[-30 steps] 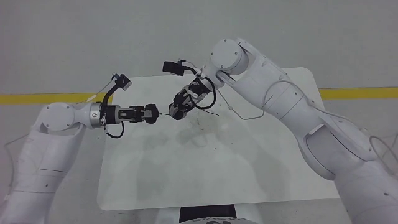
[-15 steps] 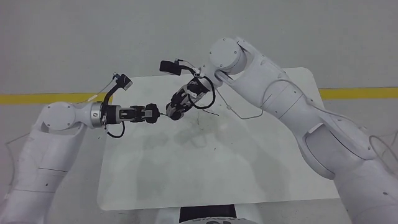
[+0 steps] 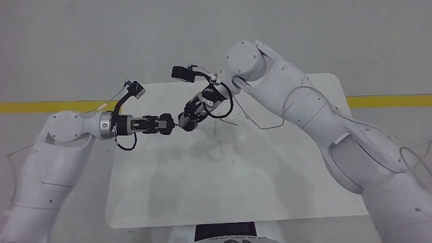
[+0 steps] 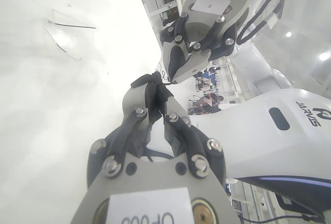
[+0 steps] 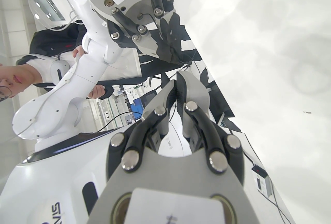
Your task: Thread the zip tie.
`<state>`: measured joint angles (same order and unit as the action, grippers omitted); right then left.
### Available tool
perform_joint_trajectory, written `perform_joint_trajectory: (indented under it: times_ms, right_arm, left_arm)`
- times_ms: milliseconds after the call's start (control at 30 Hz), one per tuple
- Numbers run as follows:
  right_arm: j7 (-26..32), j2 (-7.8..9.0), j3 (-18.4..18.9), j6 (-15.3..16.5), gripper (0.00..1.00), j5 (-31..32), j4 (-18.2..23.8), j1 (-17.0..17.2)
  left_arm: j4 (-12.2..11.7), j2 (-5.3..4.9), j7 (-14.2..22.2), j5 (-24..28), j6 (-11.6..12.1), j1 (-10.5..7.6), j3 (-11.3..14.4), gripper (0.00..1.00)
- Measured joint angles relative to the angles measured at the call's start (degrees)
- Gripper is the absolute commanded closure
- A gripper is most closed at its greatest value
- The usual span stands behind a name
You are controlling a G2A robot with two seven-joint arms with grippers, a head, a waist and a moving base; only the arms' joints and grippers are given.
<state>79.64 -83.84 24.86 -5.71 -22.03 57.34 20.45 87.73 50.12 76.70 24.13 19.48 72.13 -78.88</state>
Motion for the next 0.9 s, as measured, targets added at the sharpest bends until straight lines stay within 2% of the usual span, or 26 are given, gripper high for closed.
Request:
perform_joint_trajectory:
  times_ms: [300, 333, 367, 400, 700, 900]
  right_arm:
    - [0.0, -0.25, -0.4, -0.1, 1.00, -0.5, -0.4, -0.2]
    - [0.0, -0.27, -0.5, 0.0, 0.86, -0.5, -0.4, -0.2]
    - [0.0, -0.28, -0.6, 0.0, 0.20, -0.4, -0.4, -0.3]
    - [0.0, -0.28, -0.7, 0.0, 0.00, -0.1, -0.4, -0.4]
    - [-0.7, 0.59, 1.2, 0.0, 0.00, 1.9, 0.0, -1.0]
    - [-2.6, 2.25, 4.4, 0.6, 0.00, 5.1, 2.4, -0.4]
  left_arm:
    - [0.2, -0.23, -0.2, 0.6, 0.0, 0.01, 0.3, 1.00]
    - [0.2, -0.26, -0.2, 0.6, 0.0, 0.01, 0.3, 1.00]
    - [0.2, -0.29, -0.3, 0.6, 0.0, 0.01, 0.3, 1.00]
    - [0.1, -0.32, -0.4, 0.6, 0.0, 0.01, 0.3, 1.00]
    - [-0.3, -0.63, -1.3, 0.5, 0.0, 0.12, -0.1, 1.00]
    - [-0.4, -0.76, -2.1, 0.5, 0.0, 0.14, -0.1, 1.00]
